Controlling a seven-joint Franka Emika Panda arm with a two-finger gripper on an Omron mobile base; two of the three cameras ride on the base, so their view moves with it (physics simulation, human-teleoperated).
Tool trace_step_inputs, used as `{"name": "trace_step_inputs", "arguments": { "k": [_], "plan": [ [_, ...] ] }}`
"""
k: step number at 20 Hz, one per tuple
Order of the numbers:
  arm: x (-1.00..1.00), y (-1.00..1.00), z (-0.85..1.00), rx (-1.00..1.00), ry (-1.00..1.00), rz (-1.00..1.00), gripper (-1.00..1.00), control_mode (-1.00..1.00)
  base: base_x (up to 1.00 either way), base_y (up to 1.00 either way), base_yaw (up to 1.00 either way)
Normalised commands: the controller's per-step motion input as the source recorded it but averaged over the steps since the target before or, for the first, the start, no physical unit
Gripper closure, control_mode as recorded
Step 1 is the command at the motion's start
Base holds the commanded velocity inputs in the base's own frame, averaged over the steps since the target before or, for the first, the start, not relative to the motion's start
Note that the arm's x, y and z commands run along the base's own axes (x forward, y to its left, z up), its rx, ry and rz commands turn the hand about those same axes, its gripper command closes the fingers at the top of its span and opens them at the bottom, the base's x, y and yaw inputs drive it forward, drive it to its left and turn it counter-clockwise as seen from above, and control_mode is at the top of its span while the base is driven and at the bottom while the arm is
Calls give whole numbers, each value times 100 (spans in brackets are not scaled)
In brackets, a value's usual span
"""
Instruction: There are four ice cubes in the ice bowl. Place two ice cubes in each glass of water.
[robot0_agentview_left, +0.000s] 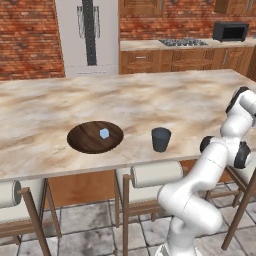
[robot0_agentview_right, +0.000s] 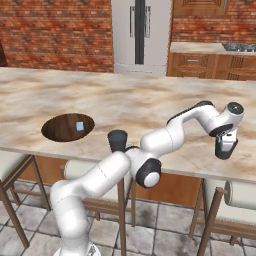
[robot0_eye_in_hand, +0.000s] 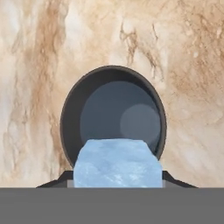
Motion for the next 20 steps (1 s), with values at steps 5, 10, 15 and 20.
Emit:
{"name": "trace_step_inputs", "arguments": {
  "k": [5, 10, 15, 20],
  "plan": [
    [24, -39, 0, 1, 6, 1, 100, -100, 0, 0, 0],
    [9, -34, 0, 3, 8, 2, 100, -100, 0, 0, 0],
    [0, -10, 0, 6, 8, 2, 100, -100, 0, 0, 0],
    [0, -1, 0, 8, 9, 1, 100, -100, 0, 0, 0]
  ]
}}
